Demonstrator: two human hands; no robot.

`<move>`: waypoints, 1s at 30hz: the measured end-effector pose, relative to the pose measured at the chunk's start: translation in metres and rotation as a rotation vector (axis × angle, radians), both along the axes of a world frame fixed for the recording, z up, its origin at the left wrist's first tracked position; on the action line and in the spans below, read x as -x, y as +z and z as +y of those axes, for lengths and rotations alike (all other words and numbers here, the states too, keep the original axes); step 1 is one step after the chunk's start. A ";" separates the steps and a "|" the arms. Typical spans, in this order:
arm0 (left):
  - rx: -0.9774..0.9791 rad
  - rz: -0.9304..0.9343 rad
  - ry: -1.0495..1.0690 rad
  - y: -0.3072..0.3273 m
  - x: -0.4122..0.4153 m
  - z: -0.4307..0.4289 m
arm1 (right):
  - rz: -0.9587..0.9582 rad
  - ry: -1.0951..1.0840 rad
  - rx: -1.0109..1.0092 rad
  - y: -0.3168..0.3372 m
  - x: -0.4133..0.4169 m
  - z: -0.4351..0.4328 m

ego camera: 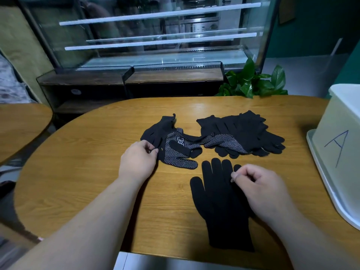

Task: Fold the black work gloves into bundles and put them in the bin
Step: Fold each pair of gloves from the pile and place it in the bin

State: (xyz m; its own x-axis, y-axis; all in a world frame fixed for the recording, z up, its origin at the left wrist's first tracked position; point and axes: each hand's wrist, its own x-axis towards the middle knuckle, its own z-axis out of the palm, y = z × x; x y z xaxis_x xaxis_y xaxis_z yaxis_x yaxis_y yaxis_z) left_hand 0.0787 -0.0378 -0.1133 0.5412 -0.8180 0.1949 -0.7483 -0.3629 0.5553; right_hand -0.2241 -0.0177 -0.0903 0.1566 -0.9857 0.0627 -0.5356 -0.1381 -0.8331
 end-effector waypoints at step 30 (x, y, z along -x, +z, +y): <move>0.030 1.680 -0.260 0.131 0.057 0.090 | -0.168 0.248 0.351 0.006 -0.008 0.022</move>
